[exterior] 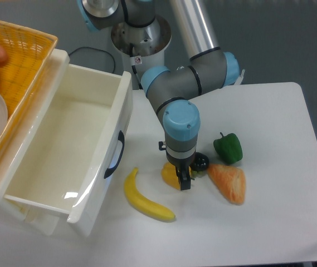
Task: Pick up the yellow pepper
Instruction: 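Lower the open gripper onto the yellow bell pepper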
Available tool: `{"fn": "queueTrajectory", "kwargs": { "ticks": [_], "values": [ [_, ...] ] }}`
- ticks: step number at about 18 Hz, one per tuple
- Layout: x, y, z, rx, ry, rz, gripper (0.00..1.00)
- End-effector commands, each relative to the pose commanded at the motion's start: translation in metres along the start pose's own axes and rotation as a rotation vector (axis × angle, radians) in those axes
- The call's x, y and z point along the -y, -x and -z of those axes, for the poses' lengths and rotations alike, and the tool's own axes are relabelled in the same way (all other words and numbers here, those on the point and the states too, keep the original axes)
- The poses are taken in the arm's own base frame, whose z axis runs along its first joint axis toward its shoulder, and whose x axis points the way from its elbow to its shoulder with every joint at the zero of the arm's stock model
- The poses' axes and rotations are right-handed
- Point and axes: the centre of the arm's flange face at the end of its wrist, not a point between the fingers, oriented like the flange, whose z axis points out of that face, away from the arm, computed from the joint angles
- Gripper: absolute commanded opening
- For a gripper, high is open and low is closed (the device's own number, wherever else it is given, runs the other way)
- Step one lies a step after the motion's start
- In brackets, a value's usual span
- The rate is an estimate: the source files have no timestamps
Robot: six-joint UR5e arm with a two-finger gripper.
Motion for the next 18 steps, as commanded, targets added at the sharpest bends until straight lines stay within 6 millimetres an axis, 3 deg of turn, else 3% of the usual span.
{"fn": "queueTrajectory", "kwargs": {
  "ticks": [18],
  "values": [
    [0.007, 0.006, -0.020, -0.010, 0.002, -0.017, 1.00]
  ]
}}
